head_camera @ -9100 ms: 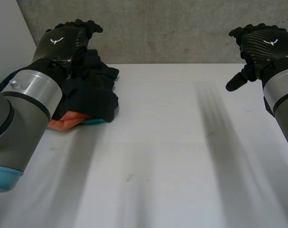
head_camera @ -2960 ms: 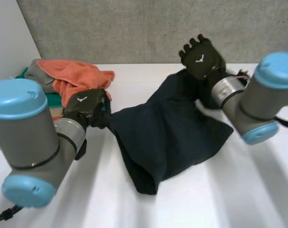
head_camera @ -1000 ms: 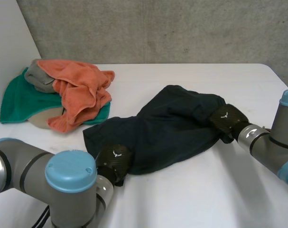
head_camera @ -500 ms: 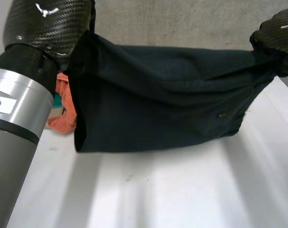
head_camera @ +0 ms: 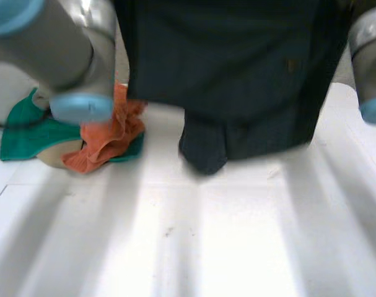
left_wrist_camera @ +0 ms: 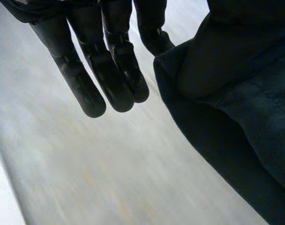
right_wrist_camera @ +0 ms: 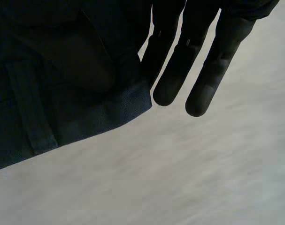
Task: Fold the laundry.
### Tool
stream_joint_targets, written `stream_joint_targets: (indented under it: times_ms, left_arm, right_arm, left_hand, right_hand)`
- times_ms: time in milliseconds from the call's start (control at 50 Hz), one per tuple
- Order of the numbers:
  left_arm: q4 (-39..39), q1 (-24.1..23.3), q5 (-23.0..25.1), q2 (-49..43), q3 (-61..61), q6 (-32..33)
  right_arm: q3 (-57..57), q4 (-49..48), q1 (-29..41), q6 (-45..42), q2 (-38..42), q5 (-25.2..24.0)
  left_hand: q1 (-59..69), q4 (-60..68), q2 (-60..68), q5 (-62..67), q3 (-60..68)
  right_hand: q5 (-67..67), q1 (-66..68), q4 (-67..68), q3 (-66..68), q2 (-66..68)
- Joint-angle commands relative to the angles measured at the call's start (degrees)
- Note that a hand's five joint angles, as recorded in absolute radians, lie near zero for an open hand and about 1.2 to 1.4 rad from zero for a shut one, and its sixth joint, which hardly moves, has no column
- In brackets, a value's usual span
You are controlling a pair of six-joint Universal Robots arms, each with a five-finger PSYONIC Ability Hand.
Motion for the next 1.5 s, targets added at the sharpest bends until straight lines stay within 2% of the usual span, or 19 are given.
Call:
stream_joint_targets:
  times_ms: [20, 220, 320, 400, 500, 600, 740, 860, 940, 1020, 1060, 1120, 1160, 1220, 1260, 1340, 1380, 1460, 1500]
  left_arm:
    - [8.4, -0.5, 1.4, 0.9, 4.1, -0.2]
    - [5.4, 0.1, 1.9, 2.1, -15.8, -0.4]
    - [5.4, 0.3, 1.9, 0.9, -25.9, -0.4]
    - [4.9, -0.4, 1.7, -3.8, -33.1, -0.6]
    - [4.8, -1.4, 1.8, -4.8, -39.5, -0.6]
    - [4.2, -2.0, 1.8, 0.5, -46.5, -0.5]
    - [-1.2, -2.9, 2.1, 12.6, -60.0, 0.4]
    - [-14.7, -8.0, 2.1, 22.5, -68.3, 0.3]
    - [-24.6, -11.4, 2.2, 24.9, -71.4, 0.4]
    - [-31.5, -14.0, 2.1, 25.7, -71.1, 0.3]
    - [-31.3, -14.3, 2.0, 26.1, -70.2, 0.3]
    - [-28.0, -14.0, 2.0, 26.8, -67.2, 0.3]
    - [-24.4, -13.0, 1.8, 26.7, -64.8, 0.5]
    - [-19.7, -10.1, 2.0, 26.3, -62.1, 0.6]
    - [-14.7, -6.1, 2.2, 24.9, -59.3, 0.5]
    - [-8.5, -1.6, 4.5, 18.2, -54.8, 0.4]
    - [-6.9, -0.5, 7.2, 14.9, -52.5, 0.4]
    - [-5.5, 2.5, 18.9, 3.8, -44.4, 0.5]
    - [-5.3, 3.5, 22.3, 0.1, -41.6, 0.4]
  right_arm:
    - [-1.2, -13.6, 2.2, 1.9, -0.9, -0.6]
    - [2.9, 1.5, 3.9, 1.9, 0.9, -1.4]
    - [8.1, 4.8, 3.9, 1.8, 7.7, -2.3]
    - [12.0, 6.9, 4.0, 1.4, 13.0, -1.9]
    - [15.9, 9.8, 3.9, 1.6, 14.9, -1.7]
    - [21.6, 13.9, 3.7, 1.6, 10.6, -1.7]
    - [31.3, 22.2, 3.5, 1.1, -0.8, -2.1]
    - [38.2, 33.2, 3.2, -1.6, -7.8, -2.4]
    - [44.1, 41.5, 2.1, -8.4, -13.0, -2.1]
    - [48.4, 45.3, 0.8, -13.4, -16.1, -2.1]
    - [49.2, 45.0, 0.8, -14.0, -16.9, -2.4]
    - [50.1, 42.5, 0.8, -12.7, -17.2, -2.6]
    - [50.7, 40.3, 0.8, -11.5, -17.0, -2.6]
    - [51.7, 37.5, 0.8, -9.9, -16.9, -2.7]
    - [52.3, 36.5, 0.8, -9.5, -16.9, -2.7]
    - [53.3, 34.2, 1.1, -9.2, -16.8, -2.7]
    - [53.9, 32.9, 1.3, -9.2, -16.8, -2.7]
    - [54.3, 30.9, 0.8, -9.2, -16.7, -2.7]
    - [54.4, 30.2, 0.8, -9.1, -16.6, -2.7]
  left_hand:
    - [15.5, 11.2, 11.4, 12.7, 11.7]
    - [15.5, 11.2, 11.4, 12.7, 11.7]
    - [15.5, 11.2, 11.4, 12.7, 11.7]
    - [15.5, 11.2, 11.4, 12.7, 11.7]
    - [15.5, 11.2, 11.4, 12.7, 11.7]
    - [15.5, 11.2, 11.4, 12.7, 11.7]
    - [15.5, 11.2, 11.4, 12.7, 11.7]
    - [15.5, 11.2, 11.4, 12.7, 11.7]
    - [15.5, 11.2, 11.4, 12.7, 11.7]
    - [15.5, 11.2, 11.4, 12.7, 11.7]
    - [15.5, 11.2, 11.4, 12.7, 11.7]
    - [-30.3, -34.6, -34.4, -33.1, -34.1]
    - [-54.2, -58.5, -58.3, -57.0, -58.0]
    - [-52.9, -57.3, -57.1, -55.8, -56.8]
    - [-53.1, -57.4, -57.2, -55.9, -56.9]
    - [-50.4, -54.7, -54.6, -53.3, -54.3]
    - [-47.9, -52.2, -52.0, -50.7, -51.7]
    - [-36.9, -41.2, -41.0, -39.7, -40.7]
    - [-35.3, -39.6, -39.4, -38.1, -39.1]
  right_hand:
    - [13.4, 17.0, 11.4, 11.9, 13.3]
    - [13.4, 17.0, 11.4, 11.9, 13.3]
    - [13.4, 17.0, 11.4, 11.9, 13.3]
    - [13.4, 17.0, 11.4, 11.9, 13.3]
    - [13.4, 17.0, 11.4, 11.9, 13.3]
    - [13.4, 17.0, 11.4, 11.9, 13.3]
    - [13.4, 17.0, 11.4, 11.9, 13.3]
    - [13.4, 17.0, 11.4, 11.9, 13.3]
    - [13.4, 17.0, 11.4, 11.9, 13.3]
    - [13.4, 17.0, 11.4, 11.9, 13.3]
    - [13.4, 17.0, 11.4, 11.9, 13.3]
    - [13.4, 17.0, 11.4, 11.9, 13.3]
    - [13.4, 17.0, 11.4, 11.9, 13.3]
    - [13.4, 17.0, 11.4, 11.9, 13.3]
    - [13.4, 17.0, 11.4, 11.9, 13.3]
    - [13.4, 17.0, 11.4, 11.9, 13.3]
    - [13.4, 17.0, 11.4, 11.9, 13.3]
    - [13.4, 17.0, 11.4, 11.9, 13.3]
    - [13.4, 17.0, 11.4, 11.9, 13.3]
